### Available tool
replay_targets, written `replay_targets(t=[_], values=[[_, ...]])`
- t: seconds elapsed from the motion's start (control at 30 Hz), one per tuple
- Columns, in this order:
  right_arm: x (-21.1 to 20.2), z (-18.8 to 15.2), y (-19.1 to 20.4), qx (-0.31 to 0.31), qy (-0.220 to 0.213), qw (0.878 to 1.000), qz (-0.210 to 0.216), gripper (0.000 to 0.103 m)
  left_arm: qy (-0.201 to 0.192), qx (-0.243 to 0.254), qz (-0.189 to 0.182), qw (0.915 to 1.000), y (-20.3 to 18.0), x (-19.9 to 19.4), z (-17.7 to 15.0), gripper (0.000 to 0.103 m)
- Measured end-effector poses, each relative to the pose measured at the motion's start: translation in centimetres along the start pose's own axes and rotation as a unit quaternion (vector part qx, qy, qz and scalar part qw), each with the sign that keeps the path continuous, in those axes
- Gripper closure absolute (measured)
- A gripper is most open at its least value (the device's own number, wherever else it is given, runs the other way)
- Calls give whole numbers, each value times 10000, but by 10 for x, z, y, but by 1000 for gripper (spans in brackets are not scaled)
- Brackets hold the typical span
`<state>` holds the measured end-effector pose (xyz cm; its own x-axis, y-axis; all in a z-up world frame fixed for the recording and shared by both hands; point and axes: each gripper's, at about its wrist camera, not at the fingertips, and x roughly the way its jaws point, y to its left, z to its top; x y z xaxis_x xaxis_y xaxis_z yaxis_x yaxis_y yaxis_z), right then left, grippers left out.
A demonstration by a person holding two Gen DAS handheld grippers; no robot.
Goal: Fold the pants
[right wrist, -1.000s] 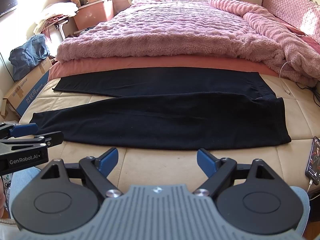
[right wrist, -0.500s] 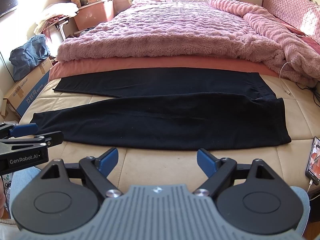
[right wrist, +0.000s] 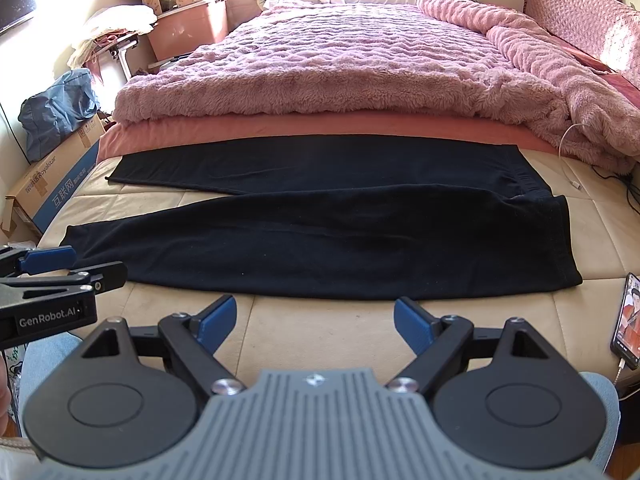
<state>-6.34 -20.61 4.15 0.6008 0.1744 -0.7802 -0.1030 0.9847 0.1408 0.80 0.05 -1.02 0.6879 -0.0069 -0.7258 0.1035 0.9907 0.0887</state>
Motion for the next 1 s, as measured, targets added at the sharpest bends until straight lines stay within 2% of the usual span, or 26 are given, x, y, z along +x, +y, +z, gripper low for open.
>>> replay_targets(t=[0.3, 0.4, 0.5, 0.57, 0.7, 0.8, 0.9, 1.0], values=[[0, 0, -4, 54, -3, 10000, 3, 21, 31, -95, -29, 9999, 7, 1, 1, 25], [1, 3, -10, 159, -120, 9998, -35, 21, -16, -208, 14, 9998, 16, 4, 5, 25], [-4, 8, -15, 133, -666, 9975, -168, 21, -171, -308, 146, 9993, 26, 7, 11, 26], [-11, 11, -19, 43, -1274, 9914, -296, 21, -322, -385, 293, 9983, 34, 8, 17, 26], [-15, 14, -36, -128, -2388, 9697, -500, 21, -772, -394, 586, 9945, 51, 13, 25, 27], [-8, 12, -51, -697, -2948, 9502, -731, 21, -1055, -157, 825, 9909, 66, 23, 29, 28], [8, 12, -71, -1306, -3042, 9389, -940, 21, -1168, 297, 1029, 9874, 83, 39, 30, 32], [30, 12, -97, -1648, -2748, 9403, -1143, 21, -1059, 851, 1172, 9838, 100, 58, 28, 36]])
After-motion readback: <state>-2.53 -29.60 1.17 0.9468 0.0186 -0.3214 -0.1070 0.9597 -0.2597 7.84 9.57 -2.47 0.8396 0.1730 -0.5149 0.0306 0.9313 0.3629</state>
